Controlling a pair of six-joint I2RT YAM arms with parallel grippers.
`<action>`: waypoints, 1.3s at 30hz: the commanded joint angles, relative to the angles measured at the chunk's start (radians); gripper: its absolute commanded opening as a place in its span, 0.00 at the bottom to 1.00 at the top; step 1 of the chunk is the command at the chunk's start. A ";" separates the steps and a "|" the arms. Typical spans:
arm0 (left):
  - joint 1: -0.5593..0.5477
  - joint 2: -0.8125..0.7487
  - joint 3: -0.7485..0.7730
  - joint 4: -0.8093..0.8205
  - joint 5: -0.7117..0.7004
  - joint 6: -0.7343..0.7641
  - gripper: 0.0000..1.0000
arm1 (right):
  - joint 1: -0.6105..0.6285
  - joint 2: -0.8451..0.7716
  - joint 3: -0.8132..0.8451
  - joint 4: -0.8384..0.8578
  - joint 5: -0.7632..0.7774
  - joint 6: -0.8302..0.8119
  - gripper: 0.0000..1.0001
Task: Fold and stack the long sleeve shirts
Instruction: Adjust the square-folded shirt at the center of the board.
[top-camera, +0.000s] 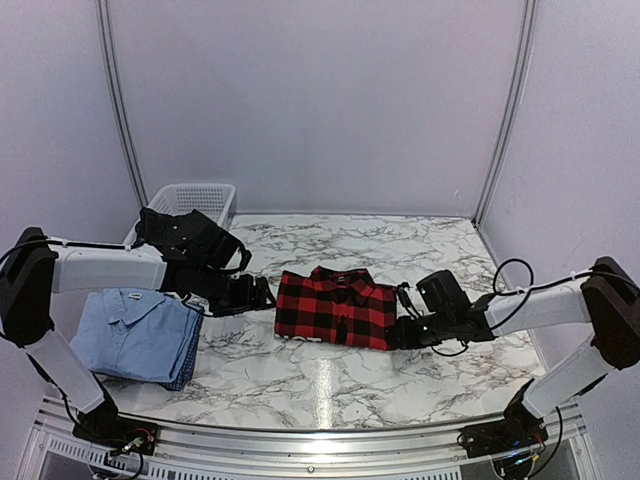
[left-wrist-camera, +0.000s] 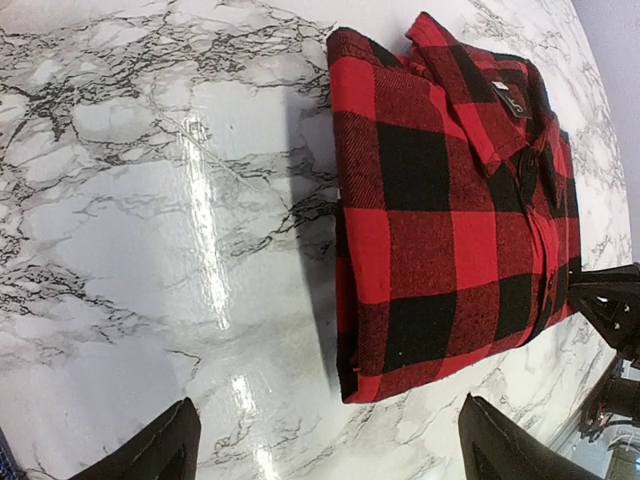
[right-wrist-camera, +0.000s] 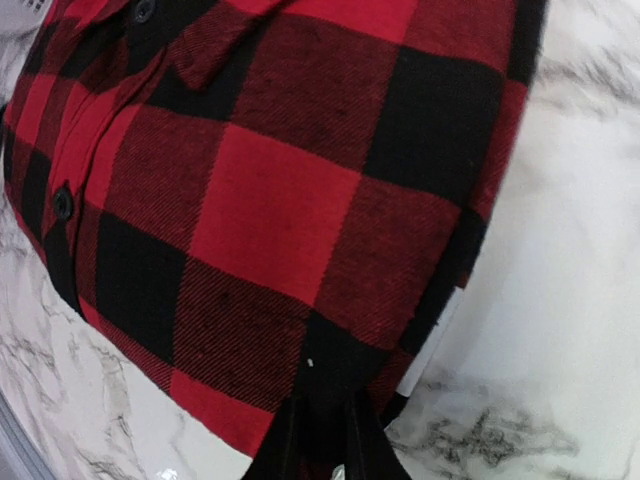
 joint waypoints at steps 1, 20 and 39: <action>-0.005 0.005 0.038 0.031 0.013 0.003 0.92 | 0.006 -0.107 -0.037 -0.095 0.033 0.036 0.27; -0.063 0.175 0.062 0.114 0.078 -0.035 0.72 | -0.259 0.203 0.240 0.085 -0.109 -0.024 0.49; -0.189 0.084 -0.020 0.071 -0.069 -0.185 0.43 | -0.254 0.268 0.393 -0.072 -0.029 -0.161 0.52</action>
